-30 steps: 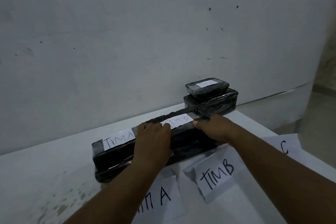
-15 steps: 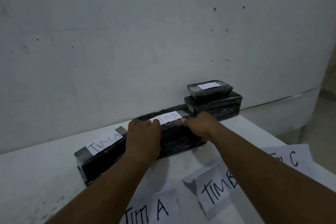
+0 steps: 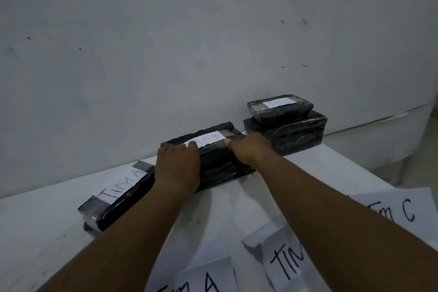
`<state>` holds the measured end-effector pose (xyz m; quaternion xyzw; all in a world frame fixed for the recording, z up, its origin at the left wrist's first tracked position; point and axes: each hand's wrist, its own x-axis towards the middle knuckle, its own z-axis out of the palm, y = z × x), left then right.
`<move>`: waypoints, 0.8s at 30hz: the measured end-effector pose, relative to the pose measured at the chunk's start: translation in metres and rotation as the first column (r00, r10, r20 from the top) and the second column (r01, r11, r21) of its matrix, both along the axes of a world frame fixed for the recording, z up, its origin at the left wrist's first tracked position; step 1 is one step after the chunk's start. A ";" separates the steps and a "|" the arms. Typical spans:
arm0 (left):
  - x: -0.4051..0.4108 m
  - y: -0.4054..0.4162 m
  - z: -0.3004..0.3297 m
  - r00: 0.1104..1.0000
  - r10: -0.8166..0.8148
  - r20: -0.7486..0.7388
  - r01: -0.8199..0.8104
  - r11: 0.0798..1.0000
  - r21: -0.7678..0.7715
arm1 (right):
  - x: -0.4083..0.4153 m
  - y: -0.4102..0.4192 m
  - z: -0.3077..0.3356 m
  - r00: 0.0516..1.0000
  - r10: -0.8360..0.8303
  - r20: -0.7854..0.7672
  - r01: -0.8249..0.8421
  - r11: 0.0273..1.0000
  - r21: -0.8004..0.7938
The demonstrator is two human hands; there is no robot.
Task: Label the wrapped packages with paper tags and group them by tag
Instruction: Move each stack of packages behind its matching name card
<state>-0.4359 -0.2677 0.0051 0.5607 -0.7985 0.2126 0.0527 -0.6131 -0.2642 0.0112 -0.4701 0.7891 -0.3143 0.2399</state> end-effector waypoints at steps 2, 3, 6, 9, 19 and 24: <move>0.000 -0.005 -0.001 1.000 0.010 0.011 -0.010 1.000 -0.001 | 0.002 -0.004 -0.001 1.000 -0.019 -0.001 0.019 1.000 -0.003; 0.000 -0.008 -0.002 1.000 0.007 0.014 -0.007 1.000 0.001 | 0.003 -0.006 -0.001 0.999 -0.035 0.010 0.035 0.999 -0.007; 0.002 -0.011 -0.003 1.000 0.001 0.018 -0.001 1.000 0.023 | 0.009 -0.008 -0.004 0.993 -0.091 0.072 0.092 0.995 -0.024; 0.007 -0.011 -0.001 1.000 -0.018 -0.022 0.020 0.996 0.091 | 0.015 -0.003 -0.007 0.984 -0.121 0.134 0.130 0.990 -0.057; 0.072 0.089 0.018 0.744 -0.253 -0.618 0.302 0.953 -0.026 | 0.069 0.093 0.036 0.974 0.177 -0.142 -0.193 0.975 -0.112; 0.118 0.145 -0.013 0.592 -0.126 -0.796 0.209 0.978 0.001 | 0.116 0.181 0.019 0.966 0.231 -0.119 -0.247 0.959 -0.139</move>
